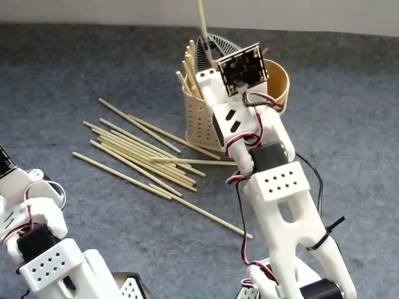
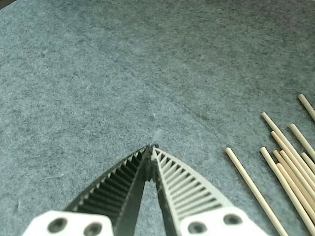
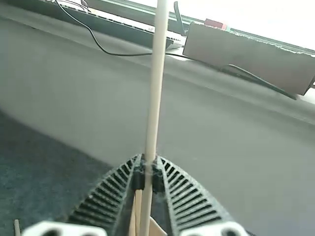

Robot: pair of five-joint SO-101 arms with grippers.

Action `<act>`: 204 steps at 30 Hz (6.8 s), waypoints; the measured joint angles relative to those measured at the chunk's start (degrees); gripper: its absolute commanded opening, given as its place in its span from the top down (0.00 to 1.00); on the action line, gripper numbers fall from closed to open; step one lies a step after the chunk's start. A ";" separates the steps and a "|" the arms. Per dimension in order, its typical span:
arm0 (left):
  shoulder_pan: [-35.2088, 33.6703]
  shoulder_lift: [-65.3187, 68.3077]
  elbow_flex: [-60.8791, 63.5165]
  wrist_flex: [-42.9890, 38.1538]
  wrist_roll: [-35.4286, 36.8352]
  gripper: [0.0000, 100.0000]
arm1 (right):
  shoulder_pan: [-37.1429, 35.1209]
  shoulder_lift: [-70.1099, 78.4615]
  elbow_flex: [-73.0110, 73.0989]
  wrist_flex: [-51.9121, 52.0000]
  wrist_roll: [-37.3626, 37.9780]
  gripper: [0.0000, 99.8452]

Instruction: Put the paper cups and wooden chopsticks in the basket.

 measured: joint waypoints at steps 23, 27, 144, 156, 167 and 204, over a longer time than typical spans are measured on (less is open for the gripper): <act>0.00 0.00 0.00 0.00 0.00 0.99 | -2.46 -9.76 0.09 20.04 0.00 0.88; 0.00 0.00 0.00 0.00 0.00 0.99 | -5.27 -13.54 0.09 26.20 0.00 0.88; 0.00 0.00 0.00 0.00 0.00 0.99 | -13.27 -20.48 7.56 53.98 -14.42 0.99; 0.00 0.00 0.00 0.00 0.00 0.99 | -5.36 -30.77 7.56 34.02 -14.59 0.99; 0.00 0.00 0.00 0.00 0.00 0.99 | -4.31 -30.95 7.56 6.95 -14.59 0.99; 0.00 0.00 0.00 0.00 0.00 0.99 | 1.41 -11.25 7.65 -4.22 -5.19 0.96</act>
